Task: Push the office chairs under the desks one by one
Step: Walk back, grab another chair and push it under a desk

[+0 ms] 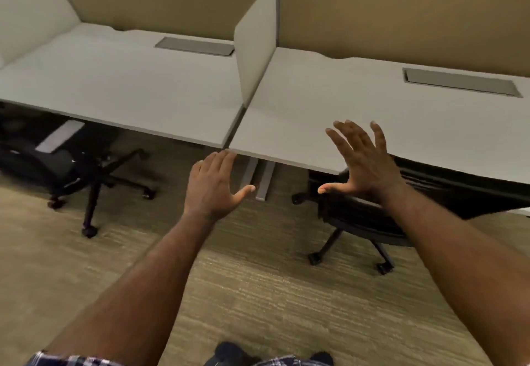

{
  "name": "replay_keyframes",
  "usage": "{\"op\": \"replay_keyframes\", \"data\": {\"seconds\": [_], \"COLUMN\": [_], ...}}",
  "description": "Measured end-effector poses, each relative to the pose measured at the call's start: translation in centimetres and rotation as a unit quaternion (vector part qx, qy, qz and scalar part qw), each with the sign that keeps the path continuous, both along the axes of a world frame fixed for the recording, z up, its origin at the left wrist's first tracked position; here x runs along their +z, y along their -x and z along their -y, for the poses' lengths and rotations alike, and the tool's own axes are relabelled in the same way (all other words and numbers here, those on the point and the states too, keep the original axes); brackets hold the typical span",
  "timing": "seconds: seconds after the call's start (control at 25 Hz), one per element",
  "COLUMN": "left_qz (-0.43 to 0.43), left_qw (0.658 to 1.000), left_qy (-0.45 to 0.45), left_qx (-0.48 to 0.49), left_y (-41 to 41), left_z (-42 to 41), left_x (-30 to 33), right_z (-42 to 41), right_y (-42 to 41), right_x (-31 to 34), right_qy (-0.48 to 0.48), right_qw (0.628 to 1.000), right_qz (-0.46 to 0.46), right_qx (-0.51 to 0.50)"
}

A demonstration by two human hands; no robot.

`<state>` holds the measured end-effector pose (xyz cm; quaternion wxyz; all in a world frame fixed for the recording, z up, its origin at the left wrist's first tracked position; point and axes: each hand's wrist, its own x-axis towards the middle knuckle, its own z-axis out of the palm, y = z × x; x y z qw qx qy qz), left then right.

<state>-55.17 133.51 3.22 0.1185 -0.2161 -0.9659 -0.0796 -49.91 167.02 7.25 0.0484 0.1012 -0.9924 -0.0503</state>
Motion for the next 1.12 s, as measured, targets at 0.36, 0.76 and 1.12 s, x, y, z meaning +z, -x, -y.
{"op": "replay_keyframes", "data": {"seconds": [0.36,0.76,1.12], "left_qz": [0.044,0.032,0.062], "left_qw": [0.986,0.930,0.883], "left_qy": [-0.032,-0.039,0.004], "left_qx": [0.158,0.365,0.465], "left_y": [-2.9,-5.6,0.3], "left_z": [24.7,45.6,61.2], "left_x": [-3.7,-4.0,-2.5], "right_z": [25.3,52.6,73.8], "right_y": [9.0,18.8,31.3], "right_x": [-3.9,-7.1,-7.2], "right_qy": [0.004,0.020,0.038], "right_qw": [0.983,0.925,0.875], "right_qz": [0.076,0.089,0.065], "right_qx": [0.166,0.369,0.478]}}
